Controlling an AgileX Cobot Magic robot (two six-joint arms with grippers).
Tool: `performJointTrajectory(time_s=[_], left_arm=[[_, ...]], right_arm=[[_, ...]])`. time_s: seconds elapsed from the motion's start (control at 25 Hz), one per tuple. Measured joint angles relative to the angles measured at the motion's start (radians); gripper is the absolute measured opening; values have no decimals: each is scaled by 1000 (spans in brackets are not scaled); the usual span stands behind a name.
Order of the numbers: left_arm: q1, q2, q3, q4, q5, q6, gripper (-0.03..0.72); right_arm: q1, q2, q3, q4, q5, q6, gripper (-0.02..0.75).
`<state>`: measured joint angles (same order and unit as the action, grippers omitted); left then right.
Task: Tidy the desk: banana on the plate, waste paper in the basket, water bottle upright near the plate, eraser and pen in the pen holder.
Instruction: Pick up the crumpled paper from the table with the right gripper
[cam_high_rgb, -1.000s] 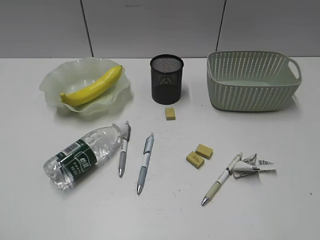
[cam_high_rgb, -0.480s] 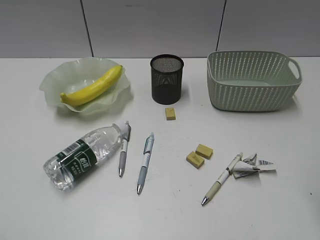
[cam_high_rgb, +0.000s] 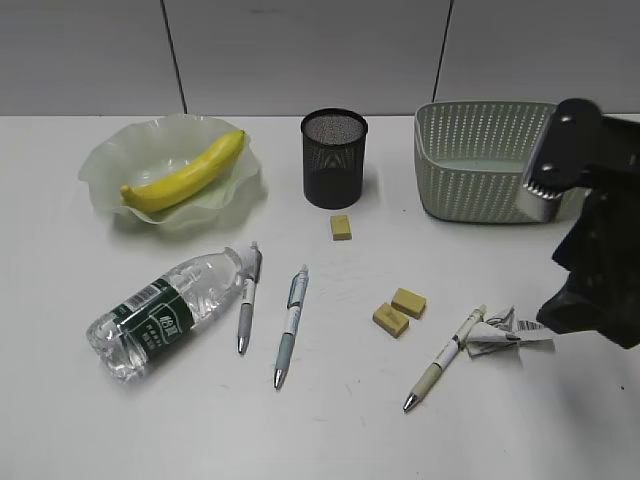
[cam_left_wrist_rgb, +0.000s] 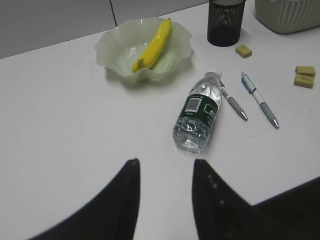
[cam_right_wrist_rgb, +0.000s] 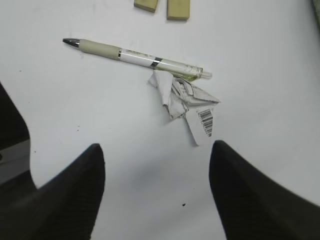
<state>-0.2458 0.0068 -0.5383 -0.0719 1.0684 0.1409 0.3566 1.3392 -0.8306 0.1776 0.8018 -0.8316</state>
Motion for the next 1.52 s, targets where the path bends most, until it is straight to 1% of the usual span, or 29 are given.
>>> performJointTrajectory(time_s=[0.24,0.52,0.68,0.88,1.16,1.2,1.24,1.28,1.36,1.44,1.48,1.52], left_arm=[[0,0,0,0,0,0,266],[0,0,0,0,0,0,266],[0,0,0,0,0,0,266],[0,0,0,0,0,0,266],[0,0,0,0,0,0,266],[0,0,0,0,0,0,266],[0,0,0,0,0,0,266],[0,0,0,0,0,0,266],[0,0,0,0,0,0,266],[0,0,0,0,0,0,266],[0,0,0,-1,0,0,266],[0,0,0,-1,0,0,266]], right_arm=[[17,181,-1,-52,-113,-17,524],[17,355,-14,-58,-199,-19,525],[18,436,-69,-58,-210,-18,536],[19,502,-125,-58,-218,-18,593],[20,585,-134,-60,-216,-18,589],[20,590,-136,-61,-216,-16,573],[20,593,-136,-63,-216,-16,542],[20,595,-137,-66,-218,-15,491],[20,597,-140,-76,-217,-7,342],[20,596,-145,-79,-198,0,148],[20,595,-154,-79,-182,6,104],[20,595,-162,-83,-169,19,102]])
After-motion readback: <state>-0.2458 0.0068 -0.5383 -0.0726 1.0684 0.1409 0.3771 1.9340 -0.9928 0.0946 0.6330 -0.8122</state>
